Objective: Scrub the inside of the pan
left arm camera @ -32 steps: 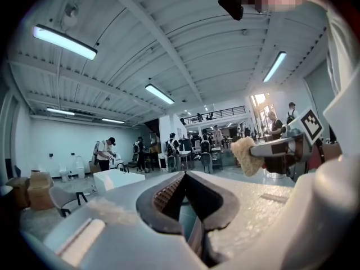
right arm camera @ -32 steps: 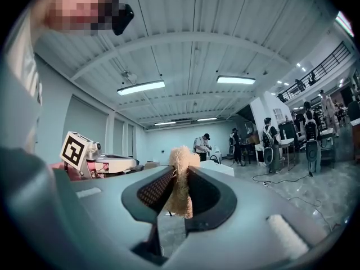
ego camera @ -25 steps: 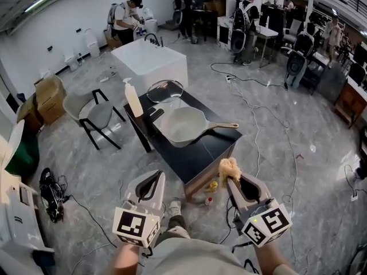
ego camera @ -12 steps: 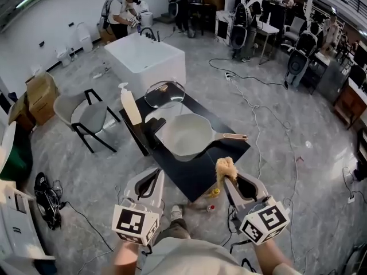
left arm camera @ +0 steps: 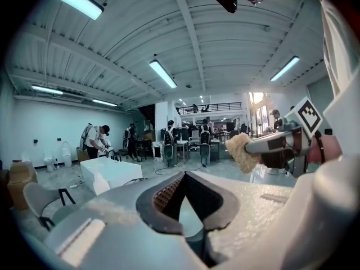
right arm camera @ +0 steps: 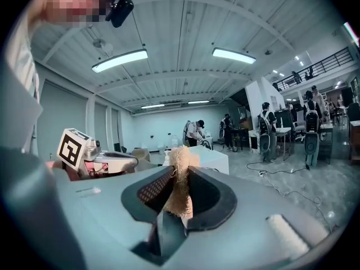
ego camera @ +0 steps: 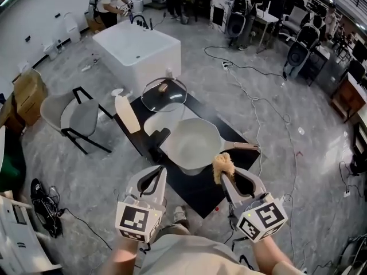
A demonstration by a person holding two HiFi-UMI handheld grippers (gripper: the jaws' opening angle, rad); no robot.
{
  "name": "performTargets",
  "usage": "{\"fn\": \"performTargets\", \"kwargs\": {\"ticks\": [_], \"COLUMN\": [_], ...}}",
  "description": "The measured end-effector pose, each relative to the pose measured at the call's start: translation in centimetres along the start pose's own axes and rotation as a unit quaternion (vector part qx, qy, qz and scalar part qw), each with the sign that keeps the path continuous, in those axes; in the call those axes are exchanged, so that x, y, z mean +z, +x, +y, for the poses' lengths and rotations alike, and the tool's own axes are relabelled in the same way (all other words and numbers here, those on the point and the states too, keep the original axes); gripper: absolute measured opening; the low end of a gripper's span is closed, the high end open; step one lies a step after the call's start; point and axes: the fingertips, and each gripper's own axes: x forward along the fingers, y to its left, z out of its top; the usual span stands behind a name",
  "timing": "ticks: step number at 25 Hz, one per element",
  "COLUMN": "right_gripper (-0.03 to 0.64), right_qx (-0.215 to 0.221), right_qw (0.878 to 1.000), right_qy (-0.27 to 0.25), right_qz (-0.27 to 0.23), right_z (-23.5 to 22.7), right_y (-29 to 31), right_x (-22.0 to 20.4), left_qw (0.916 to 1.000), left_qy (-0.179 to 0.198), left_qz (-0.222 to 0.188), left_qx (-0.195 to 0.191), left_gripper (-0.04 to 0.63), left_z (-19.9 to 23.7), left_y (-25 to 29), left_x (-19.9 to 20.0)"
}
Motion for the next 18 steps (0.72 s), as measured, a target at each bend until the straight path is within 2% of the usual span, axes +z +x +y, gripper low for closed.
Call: {"fn": "performTargets", "kwargs": {"ticks": [6,13,18], "right_gripper": [0.08,0.081,0.08], "right_qx": [-0.027,-0.049,-0.037], "right_qw": [0.999,0.998,0.998], "right_qy": [0.007,0.008,0.005], "right_qz": [0.019,0.041,0.056], "right_z": [-1.8,-4.1,-4.7], "right_y": [5.5,8.9,10.4], "right_x": [-0.1,-0.4,-0.7], "left_qw": [0.9993,0.998,0.9972], "left_qy": [-0.008,-0.013,-0.018], "left_qz": [0.022,0.045,0.055], "left_qx": [-0.029,-0.043,-0.048], "left_gripper": [0.002,0.002,0.002], "left_z": [4.0,5.9,6.2], "left_y": [3.6,5.9,7.2], "left_x": [-1.6,-3.4,-3.9]}}
